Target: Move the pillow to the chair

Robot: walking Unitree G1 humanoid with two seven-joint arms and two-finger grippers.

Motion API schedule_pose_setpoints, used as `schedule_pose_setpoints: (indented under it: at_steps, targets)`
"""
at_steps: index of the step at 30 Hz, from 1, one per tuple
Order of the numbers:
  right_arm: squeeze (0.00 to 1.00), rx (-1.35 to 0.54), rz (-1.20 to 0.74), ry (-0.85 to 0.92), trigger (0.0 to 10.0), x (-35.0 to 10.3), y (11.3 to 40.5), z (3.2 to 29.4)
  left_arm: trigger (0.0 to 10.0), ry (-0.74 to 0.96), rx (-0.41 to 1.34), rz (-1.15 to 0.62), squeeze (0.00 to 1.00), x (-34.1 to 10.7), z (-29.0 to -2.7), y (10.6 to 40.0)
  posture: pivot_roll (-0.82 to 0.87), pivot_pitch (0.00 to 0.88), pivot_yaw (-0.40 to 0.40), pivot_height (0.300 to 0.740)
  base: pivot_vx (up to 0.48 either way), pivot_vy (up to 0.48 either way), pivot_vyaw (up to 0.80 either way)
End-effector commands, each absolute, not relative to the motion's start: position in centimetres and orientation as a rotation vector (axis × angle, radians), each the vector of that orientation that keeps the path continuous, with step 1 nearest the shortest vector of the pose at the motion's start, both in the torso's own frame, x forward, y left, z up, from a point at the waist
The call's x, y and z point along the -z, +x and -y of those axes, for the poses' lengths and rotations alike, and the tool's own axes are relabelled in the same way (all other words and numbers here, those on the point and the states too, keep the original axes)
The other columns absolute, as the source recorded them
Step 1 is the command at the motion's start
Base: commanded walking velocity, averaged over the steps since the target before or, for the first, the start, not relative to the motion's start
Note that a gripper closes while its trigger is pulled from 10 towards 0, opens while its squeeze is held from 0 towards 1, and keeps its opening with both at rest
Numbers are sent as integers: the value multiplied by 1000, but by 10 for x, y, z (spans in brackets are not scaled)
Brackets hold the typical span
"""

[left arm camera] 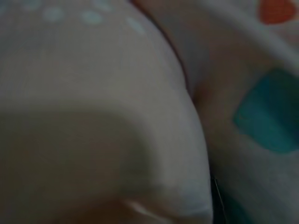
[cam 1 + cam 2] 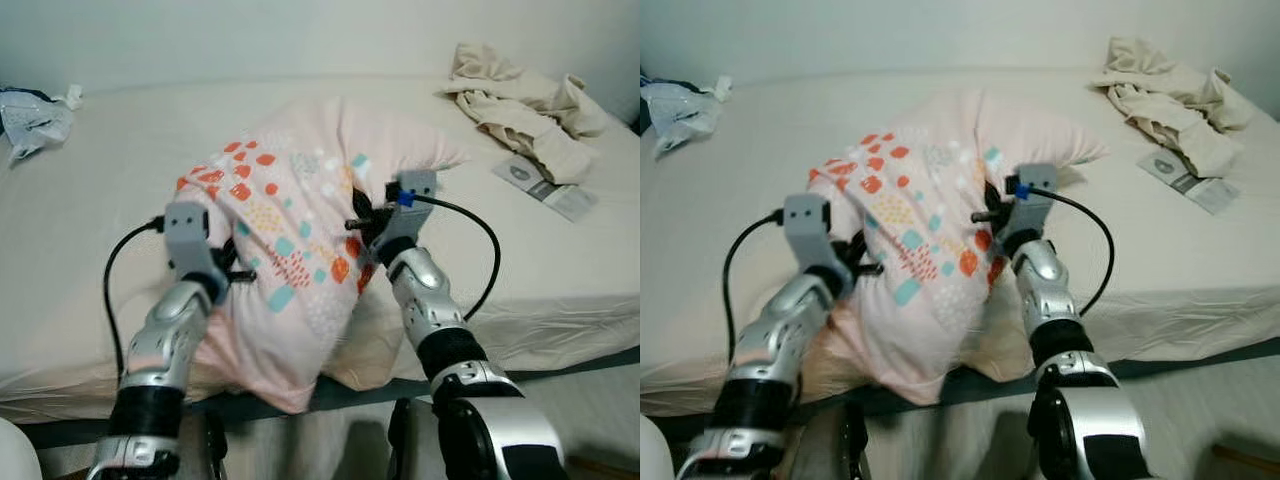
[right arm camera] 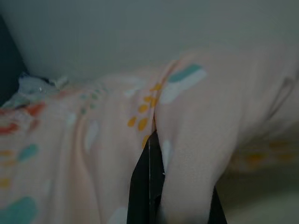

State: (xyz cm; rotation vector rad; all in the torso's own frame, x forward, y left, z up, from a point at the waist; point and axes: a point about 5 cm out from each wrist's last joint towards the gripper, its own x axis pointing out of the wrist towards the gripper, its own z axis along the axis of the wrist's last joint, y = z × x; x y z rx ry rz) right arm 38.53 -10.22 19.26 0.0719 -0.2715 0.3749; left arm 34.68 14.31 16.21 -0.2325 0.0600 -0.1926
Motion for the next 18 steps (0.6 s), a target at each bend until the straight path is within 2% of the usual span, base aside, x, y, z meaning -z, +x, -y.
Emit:
schedule_pose_setpoints:
  at_steps: [1, 2, 3, 7, 18]
  targets:
    - [0, -482, 418, 9, 1216, -220, 378, 77, 10000, -202, 290, 23, 0, -193, -113, 351, -49, 12, -11, 300, 0, 0, 0]
    - [0, -482, 418, 9, 1216, -220, 378, 77, 10000, -202, 290, 23, 0, -193, -113, 351, -49, 12, -11, 300, 0, 0, 0]
    - [0, -491, 452, -28, 10000, -226, 376, 74, 10000, -207, 271, 64, 0, -202, -113, 353, -50, 16, -13, 300, 0, 0, 0]
    - [0, -521, 525, -197, 10000, -225, 363, 70, 10000, -179, 149, 157, 0, -217, -122, 352, -49, 10, -8, 300, 0, 0, 0]
    - [0, -403, 419, -192, 10000, -200, 358, 98, 10000, -17, 80, 228, 0, -210, -136, 342, -43, 24, -2, 300, 0, 0, 0]
